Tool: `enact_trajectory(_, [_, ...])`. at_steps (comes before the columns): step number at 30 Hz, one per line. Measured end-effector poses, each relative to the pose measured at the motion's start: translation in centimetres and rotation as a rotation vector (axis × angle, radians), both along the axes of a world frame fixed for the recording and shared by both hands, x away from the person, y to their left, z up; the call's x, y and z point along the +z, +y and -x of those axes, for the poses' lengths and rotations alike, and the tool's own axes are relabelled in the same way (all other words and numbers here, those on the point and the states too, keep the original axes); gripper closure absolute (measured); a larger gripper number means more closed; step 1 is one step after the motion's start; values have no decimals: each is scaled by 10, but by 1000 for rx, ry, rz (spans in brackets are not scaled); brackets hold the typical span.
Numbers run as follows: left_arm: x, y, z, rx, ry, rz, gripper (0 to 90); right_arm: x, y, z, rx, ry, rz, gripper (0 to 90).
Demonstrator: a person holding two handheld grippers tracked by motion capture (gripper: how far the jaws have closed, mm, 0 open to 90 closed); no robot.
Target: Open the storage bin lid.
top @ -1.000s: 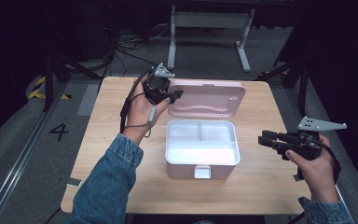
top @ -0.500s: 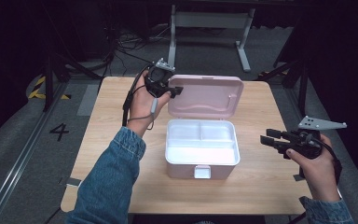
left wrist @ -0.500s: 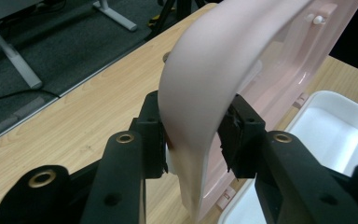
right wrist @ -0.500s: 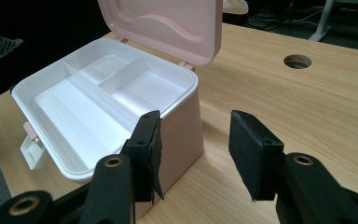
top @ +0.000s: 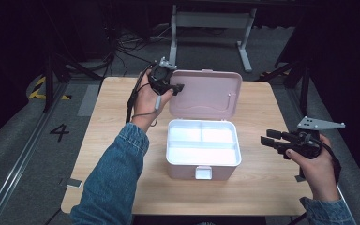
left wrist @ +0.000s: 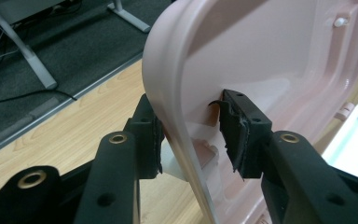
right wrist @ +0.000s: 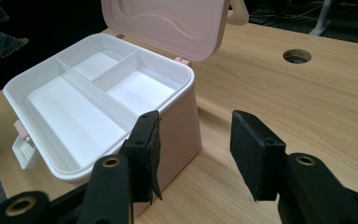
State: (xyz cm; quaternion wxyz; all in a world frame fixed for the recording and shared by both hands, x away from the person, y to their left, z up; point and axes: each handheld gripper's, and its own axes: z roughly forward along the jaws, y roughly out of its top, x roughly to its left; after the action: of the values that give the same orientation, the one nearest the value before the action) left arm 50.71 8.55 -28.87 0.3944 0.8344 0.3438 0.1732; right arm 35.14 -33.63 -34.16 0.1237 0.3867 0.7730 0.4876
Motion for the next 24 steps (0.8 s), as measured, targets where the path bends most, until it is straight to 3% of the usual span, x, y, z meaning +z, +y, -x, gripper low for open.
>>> enact_trajectory(5, [-5, 3, -9, 13, 31, 34, 630, -2, 0, -1, -6, 7, 7, 540])
enact_trajectory(8, [-7, 6, -14, 40, 42, 9, 687, -5, -1, -1, -8, 17, 13, 540])
enact_trajectory(11, [-10, 9, -20, 49, 56, 16, 732, -7, -2, 0, -12, 23, 15, 540])
enact_trajectory(16, [-16, 7, -27, 70, 89, 16, 731, -8, -3, -1, -16, 29, 14, 540])
enact_trajectory(24, [-27, 6, -37, 95, 106, 9, 721, -13, -3, -4, -14, 42, 17, 539])
